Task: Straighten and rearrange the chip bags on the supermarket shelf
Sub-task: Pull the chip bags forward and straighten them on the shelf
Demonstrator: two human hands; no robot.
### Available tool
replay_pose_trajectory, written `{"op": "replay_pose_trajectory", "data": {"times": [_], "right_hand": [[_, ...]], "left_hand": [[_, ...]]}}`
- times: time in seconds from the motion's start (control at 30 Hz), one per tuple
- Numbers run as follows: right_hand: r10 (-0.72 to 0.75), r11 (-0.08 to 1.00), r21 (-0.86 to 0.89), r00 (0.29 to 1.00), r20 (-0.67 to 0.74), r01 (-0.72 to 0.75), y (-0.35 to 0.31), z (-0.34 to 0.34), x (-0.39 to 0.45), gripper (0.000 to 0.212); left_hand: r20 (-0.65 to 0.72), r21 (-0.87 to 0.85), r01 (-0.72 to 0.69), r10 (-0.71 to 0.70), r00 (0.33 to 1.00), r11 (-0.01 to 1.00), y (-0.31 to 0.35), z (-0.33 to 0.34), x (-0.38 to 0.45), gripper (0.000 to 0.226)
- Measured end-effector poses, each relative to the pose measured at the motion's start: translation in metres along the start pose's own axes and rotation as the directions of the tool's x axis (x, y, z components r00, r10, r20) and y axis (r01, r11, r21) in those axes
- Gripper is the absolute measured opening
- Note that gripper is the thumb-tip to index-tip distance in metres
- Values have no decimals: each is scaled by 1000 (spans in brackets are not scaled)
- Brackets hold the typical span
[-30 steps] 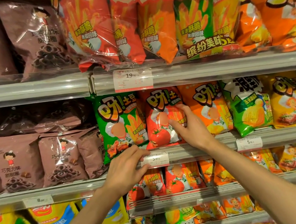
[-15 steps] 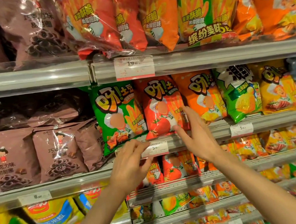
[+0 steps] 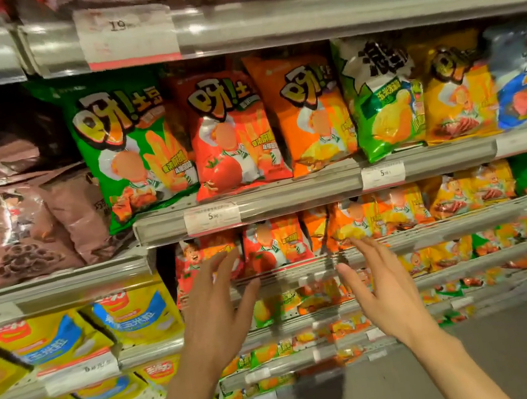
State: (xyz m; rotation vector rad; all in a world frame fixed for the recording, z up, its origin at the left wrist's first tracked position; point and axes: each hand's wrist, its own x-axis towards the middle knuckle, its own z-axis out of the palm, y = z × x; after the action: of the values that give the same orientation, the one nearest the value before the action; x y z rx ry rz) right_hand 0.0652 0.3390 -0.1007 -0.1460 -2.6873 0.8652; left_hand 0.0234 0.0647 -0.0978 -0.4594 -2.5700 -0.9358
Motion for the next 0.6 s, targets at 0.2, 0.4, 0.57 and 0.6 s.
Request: {"op": "replay_pose_trajectory", "data": {"times": [0.2,0.4,0.57,0.6], "right_hand": [[-11,1000,9,999,43,10,105,-45,19,55],[46,993,105,998,41,-50,179,-120,61,40],[44,999,18,999,11,-45,212,-167,92,57],[39,999,5,999,1,-39,215,-174,98,54]], "left_hand": [[-88,-18,105,-106,990,994,65,59,-2,55],[-171,42,198,-188,967,979,152,107,17,47],[-151,158,108,-84,985,982,185,119,58,48],[-147,181,79,-52,988,980,189,119,67,47]]}}
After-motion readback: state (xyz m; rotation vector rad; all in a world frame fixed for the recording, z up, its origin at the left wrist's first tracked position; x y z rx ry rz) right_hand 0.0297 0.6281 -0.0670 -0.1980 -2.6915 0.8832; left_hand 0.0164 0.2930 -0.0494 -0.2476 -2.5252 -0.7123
